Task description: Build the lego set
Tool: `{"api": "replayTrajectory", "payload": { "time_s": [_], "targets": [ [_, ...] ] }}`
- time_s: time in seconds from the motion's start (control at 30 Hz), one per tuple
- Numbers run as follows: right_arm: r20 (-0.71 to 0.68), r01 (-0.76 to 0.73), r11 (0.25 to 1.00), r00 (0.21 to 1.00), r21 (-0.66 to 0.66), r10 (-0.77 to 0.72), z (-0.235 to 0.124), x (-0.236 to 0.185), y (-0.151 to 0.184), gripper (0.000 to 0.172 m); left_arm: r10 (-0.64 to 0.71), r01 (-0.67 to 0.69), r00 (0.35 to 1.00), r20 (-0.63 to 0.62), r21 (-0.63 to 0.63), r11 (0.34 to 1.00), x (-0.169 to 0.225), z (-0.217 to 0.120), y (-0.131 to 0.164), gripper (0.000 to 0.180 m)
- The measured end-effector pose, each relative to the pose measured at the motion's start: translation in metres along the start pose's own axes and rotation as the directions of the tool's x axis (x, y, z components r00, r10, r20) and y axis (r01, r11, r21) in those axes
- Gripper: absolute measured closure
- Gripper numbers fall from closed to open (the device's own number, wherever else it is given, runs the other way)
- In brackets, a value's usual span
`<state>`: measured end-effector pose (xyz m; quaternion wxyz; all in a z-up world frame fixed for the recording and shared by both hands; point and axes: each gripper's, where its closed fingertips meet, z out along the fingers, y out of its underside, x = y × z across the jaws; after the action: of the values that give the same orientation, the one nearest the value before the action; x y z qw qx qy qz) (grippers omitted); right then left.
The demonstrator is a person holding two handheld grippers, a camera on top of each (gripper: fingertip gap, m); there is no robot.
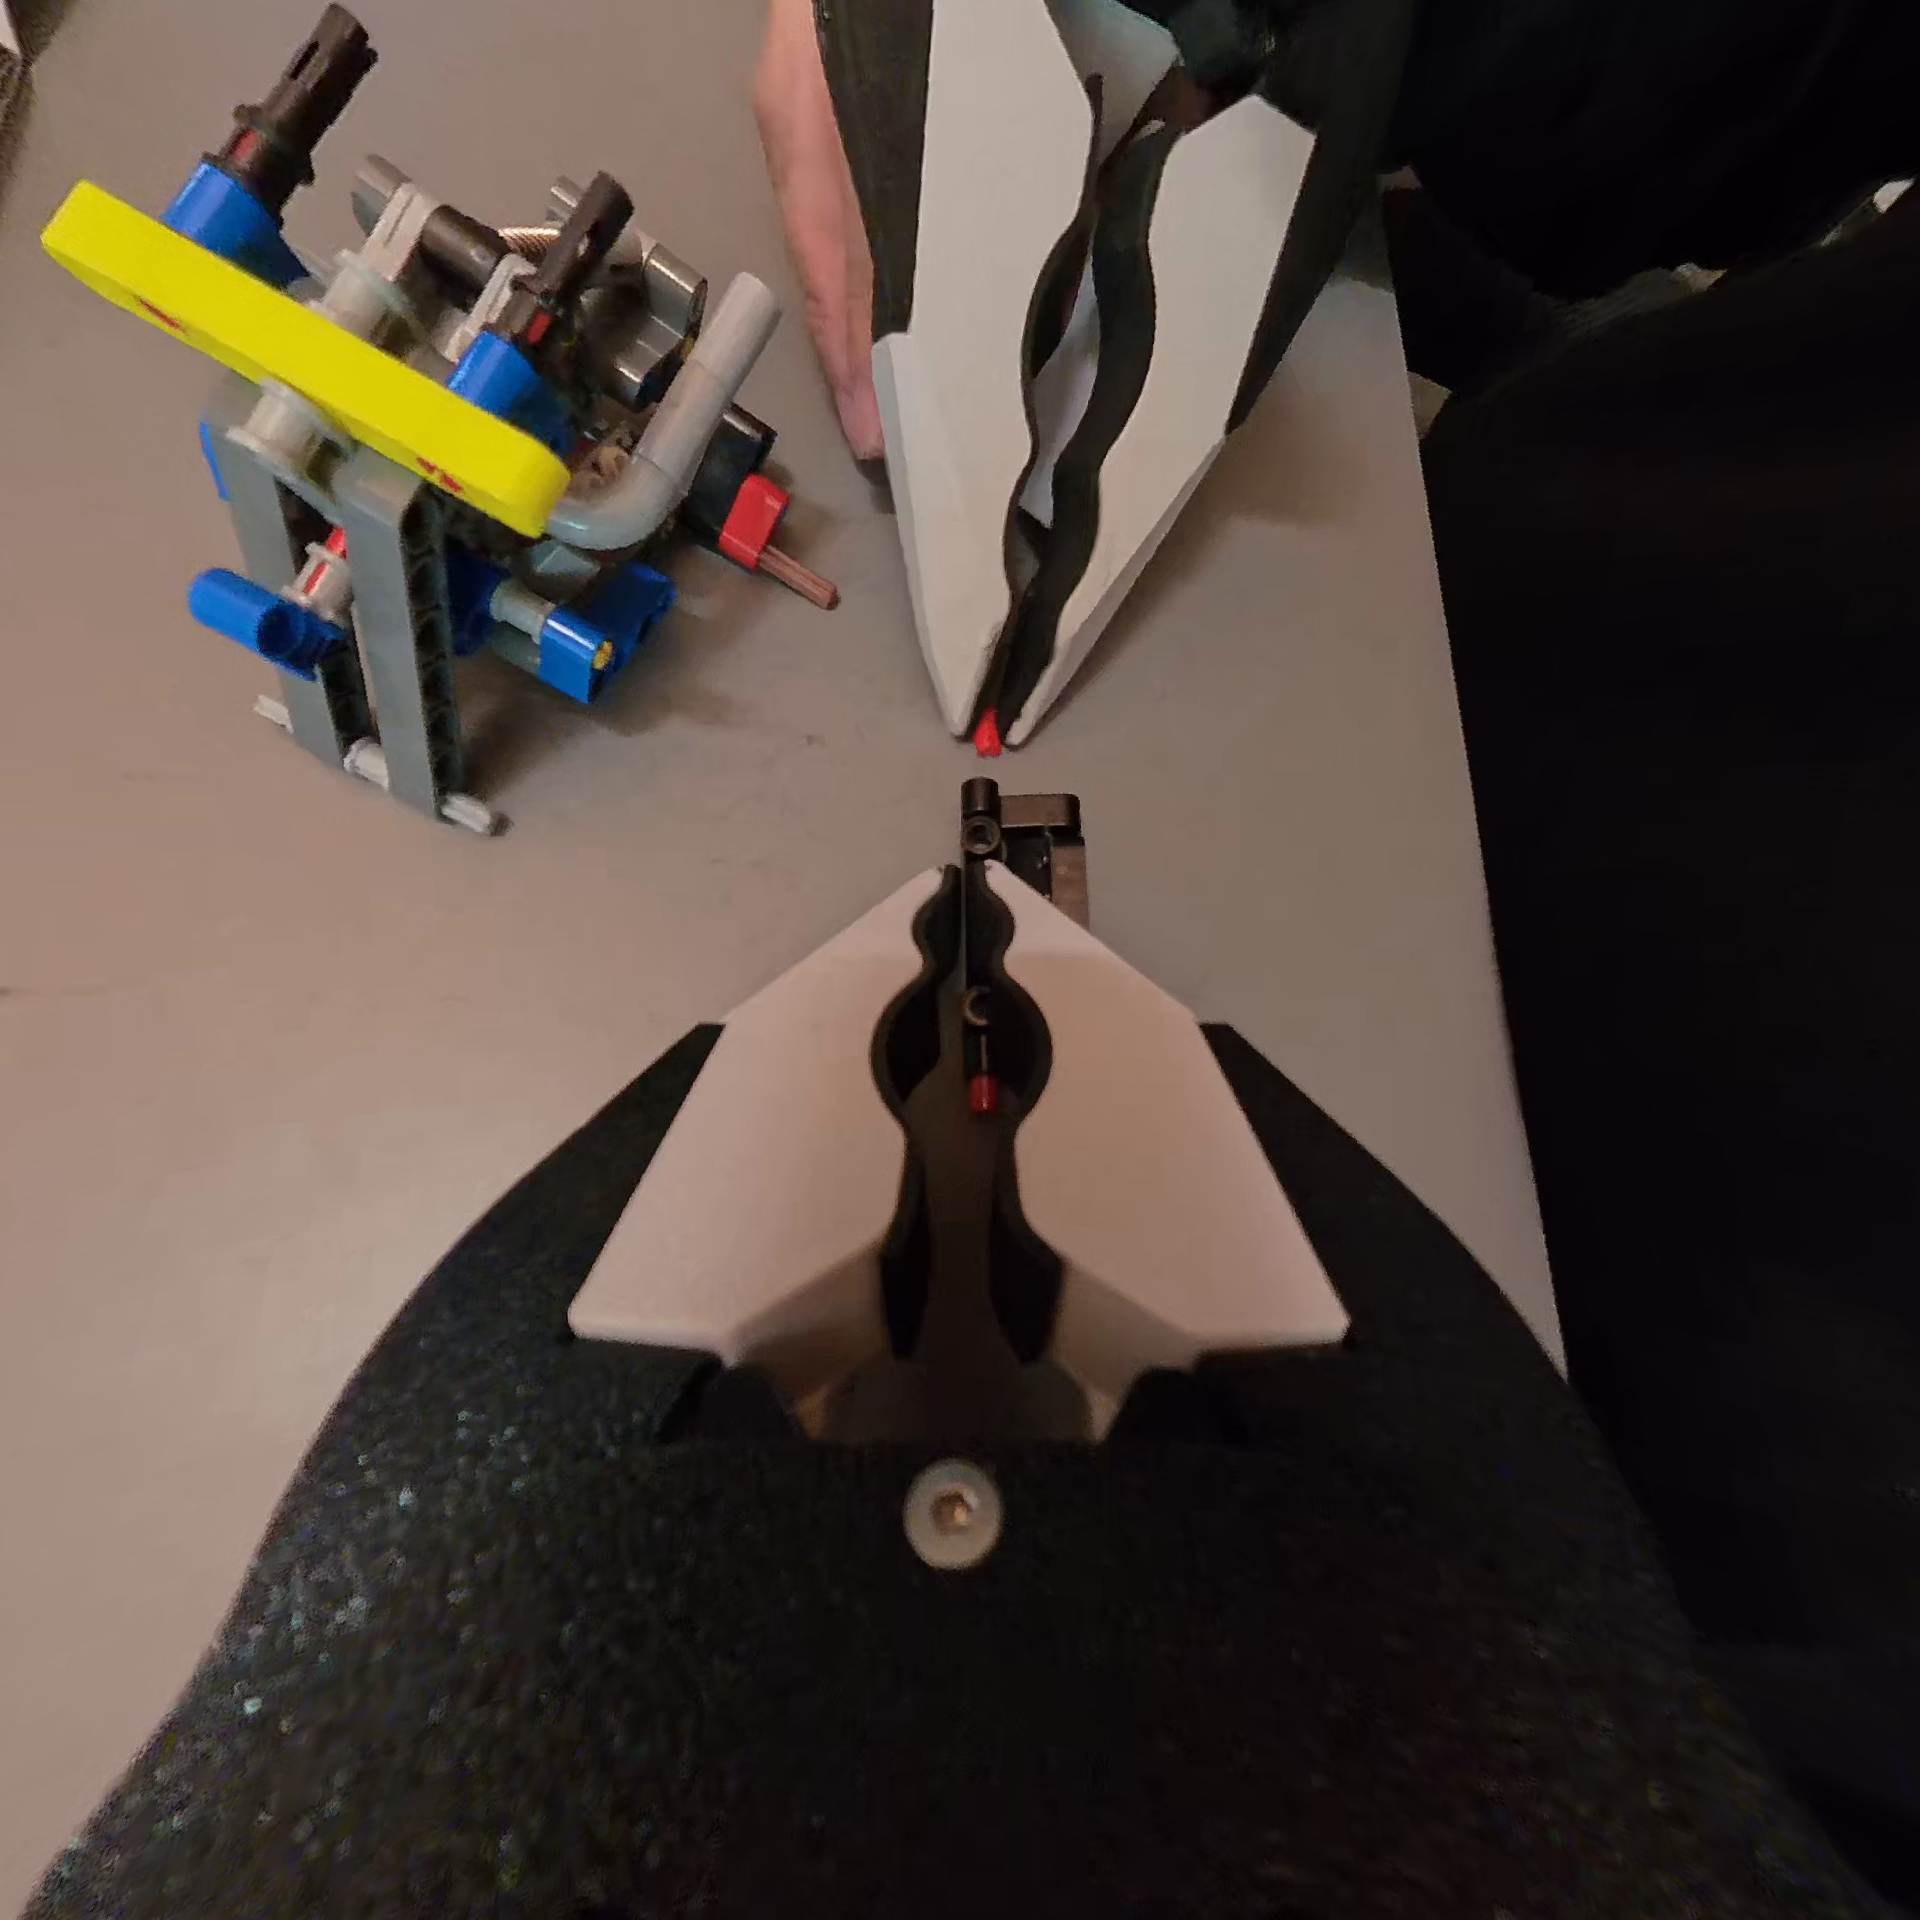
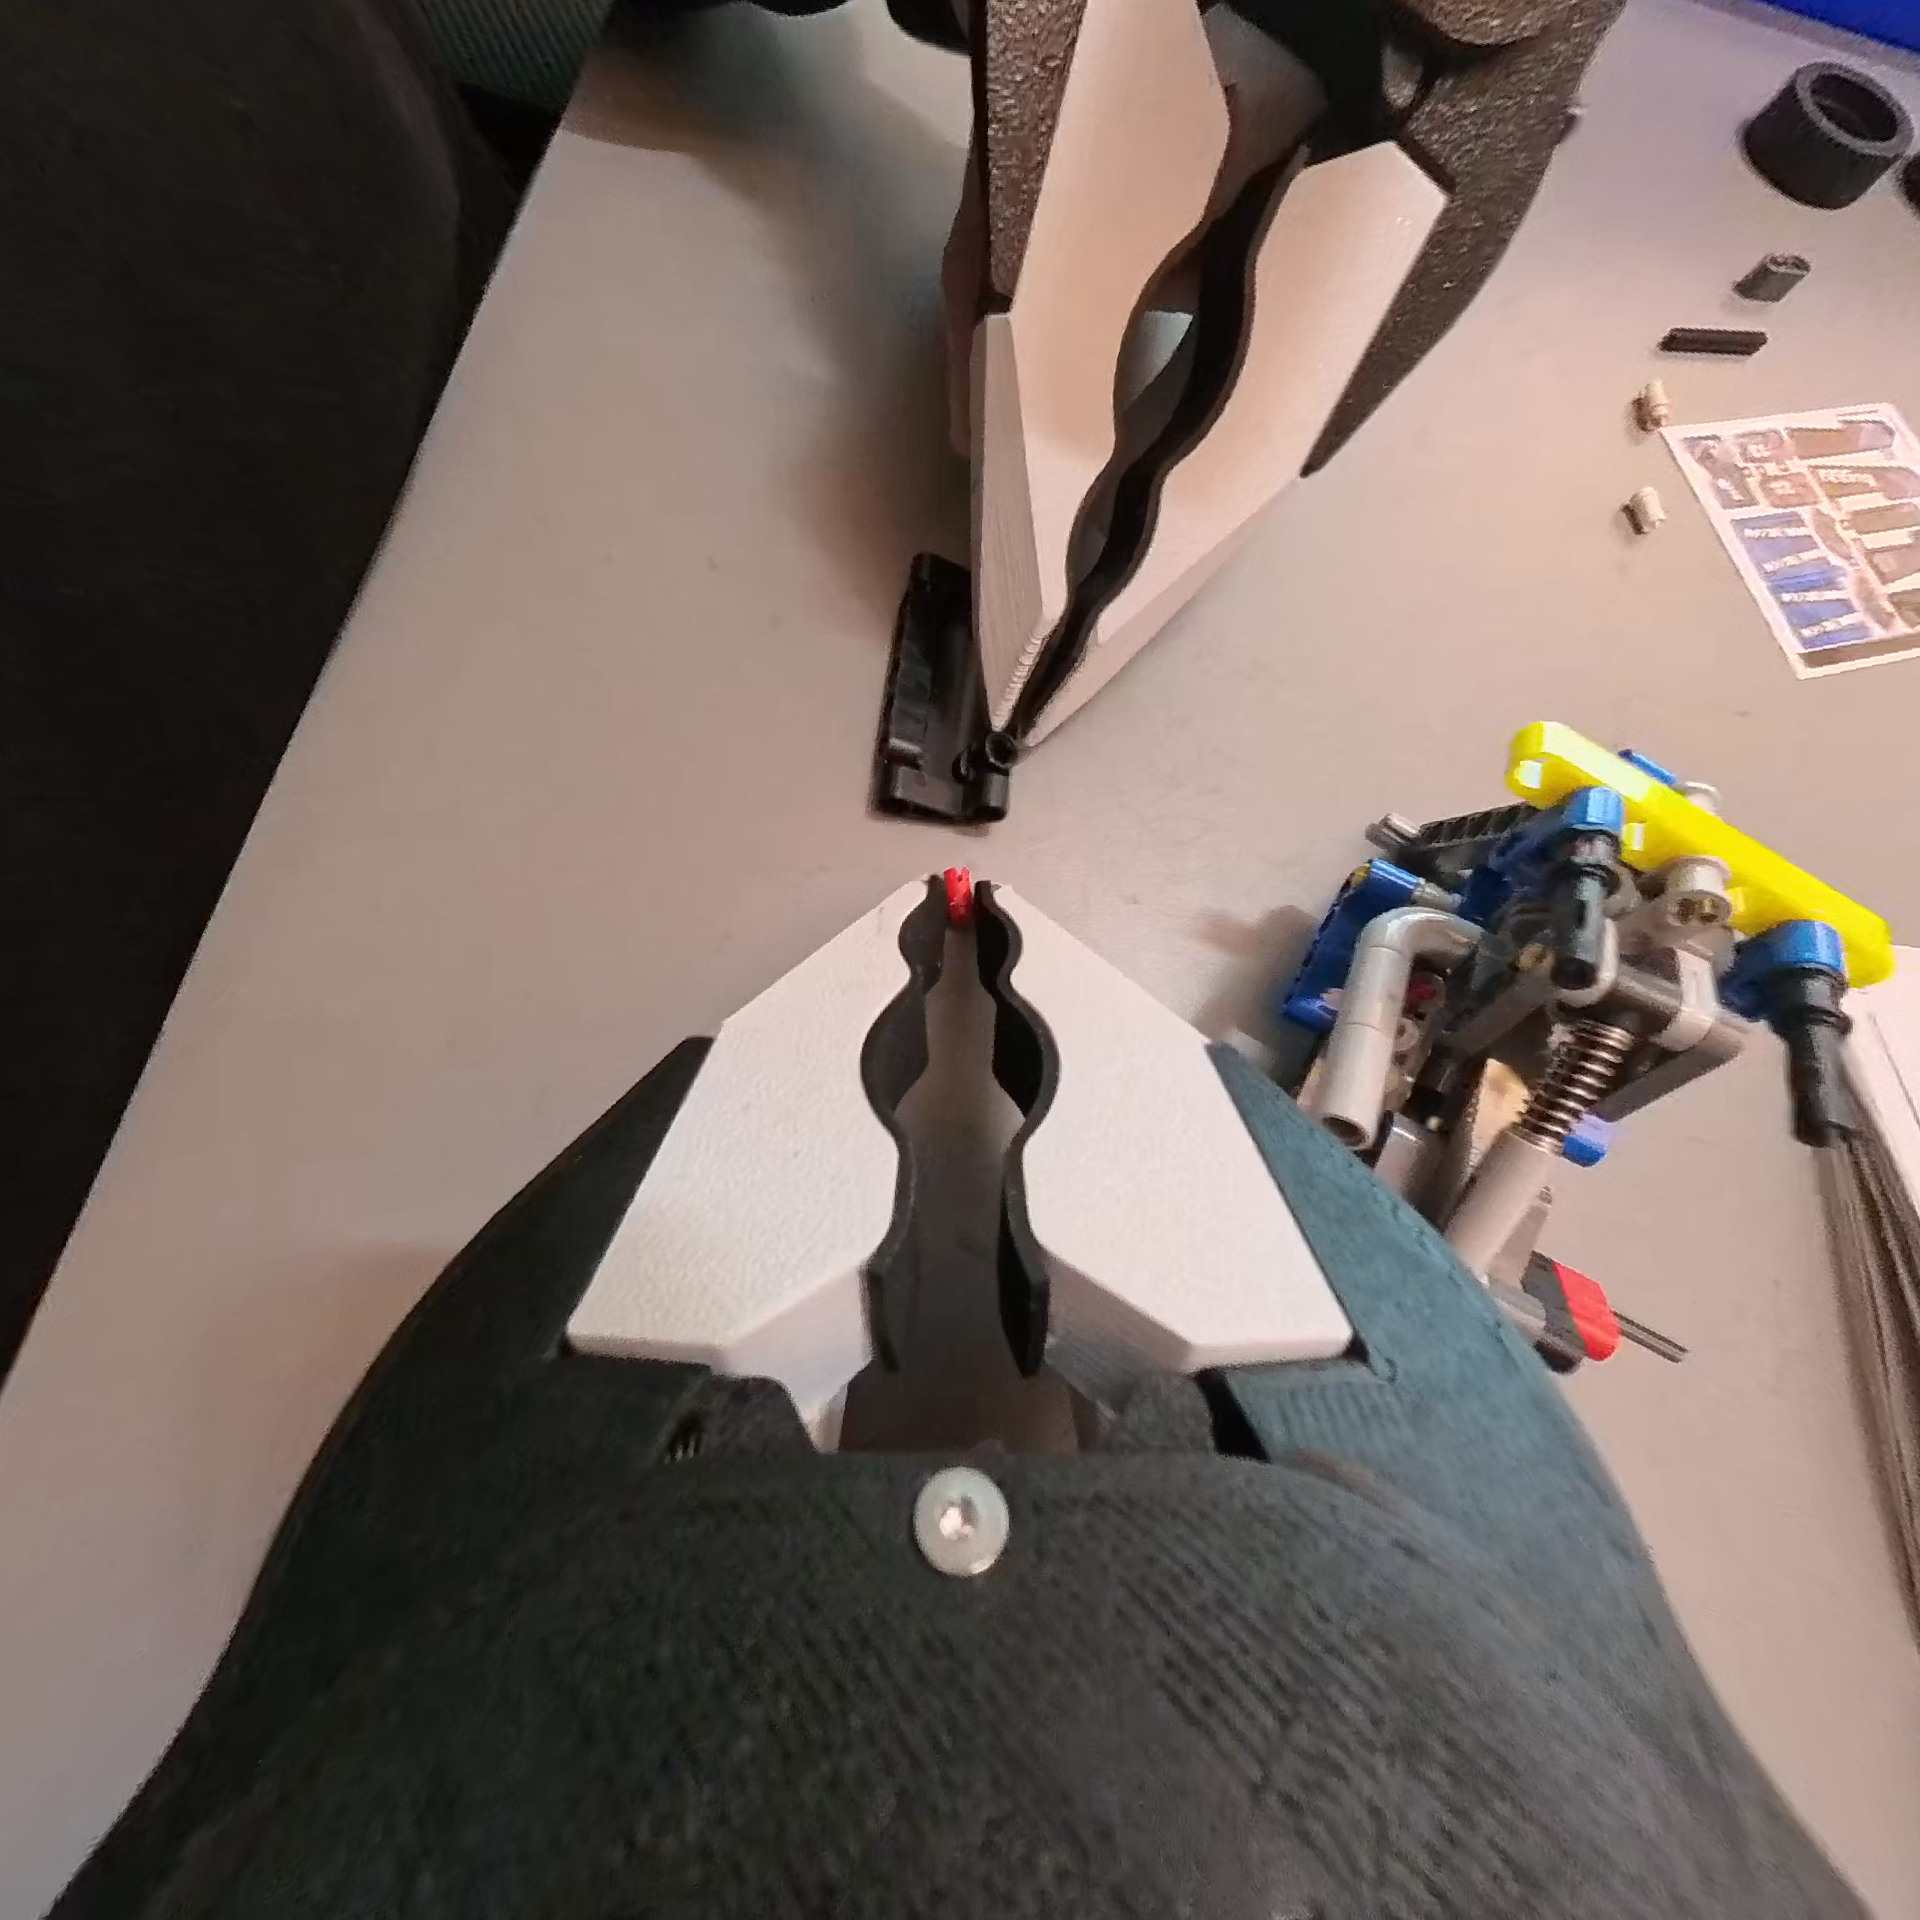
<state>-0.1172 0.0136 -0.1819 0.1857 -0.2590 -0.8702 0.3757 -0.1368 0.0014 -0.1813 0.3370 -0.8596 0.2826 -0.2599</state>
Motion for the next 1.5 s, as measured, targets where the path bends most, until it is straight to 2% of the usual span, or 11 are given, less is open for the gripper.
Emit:
{"api": "replayTrajectory", "payload": {
  "time_s": [0.1,0.17,0.27,0.73,1.03,1.17,1.27,1.33,1.5],
  "targets": [
    [-0.085,0.01,1.0,0.996,-0.012,-0.011,0.002,0.009,0.0,0.168,0.001,-0.001,1.0,0.002,-0.002,1.0,0.001,0.002,-0.001,0.18],
    [-0.158,0.083,0.996,0.984,-0.012,-0.084,0.002,0.012,-0.002,0.168,-0.001,0.001,1.0,0.002,-0.003,1.0,0.001,0.001,0.0,0.18],
    [-0.196,0.126,0.992,0.972,-0.015,-0.127,0.003,0.012,-0.005,0.168,-0.001,0.001,1.0,0.006,-0.003,1.0,0.0,0.002,-0.001,0.18],
    [-0.164,0.118,0.993,0.979,-0.012,-0.118,0.006,0.012,-0.006,0.168,-0.061,0.061,0.998,0.008,-0.006,0.998,-0.003,0.002,0.0,0.18],
    [-0.153,0.205,0.978,0.966,-0.037,-0.209,0.007,0.011,-0.007,0.169,-0.044,0.044,0.999,-0.006,-0.016,0.999,-0.003,0.002,0.0,0.18],
    [-0.135,0.268,0.961,0.952,-0.073,-0.276,0.008,0.012,-0.008,0.169,0.022,-0.022,1.0,0.0,-0.05,0.999,-0.005,0.001,0.001,0.18],
    [-0.125,0.208,0.978,0.969,-0.033,-0.211,0.009,0.014,-0.008,0.169,0.052,-0.051,0.998,0.018,-0.087,0.995,-0.006,0.0,0.002,0.18],
    [-0.09,0.134,0.991,0.987,0.01,-0.133,0.008,0.01,-0.008,0.169,0.036,-0.036,0.999,-0.003,-0.064,0.997,-0.004,0.001,0.001,0.18],
    [-0.11,0.133,0.991,0.985,0.009,-0.131,0.007,0.011,-0.008,0.169,0.012,-0.013,0.999,-0.03,-0.028,1.0,-0.004,0.001,0.001,0.18]
  ]
}}
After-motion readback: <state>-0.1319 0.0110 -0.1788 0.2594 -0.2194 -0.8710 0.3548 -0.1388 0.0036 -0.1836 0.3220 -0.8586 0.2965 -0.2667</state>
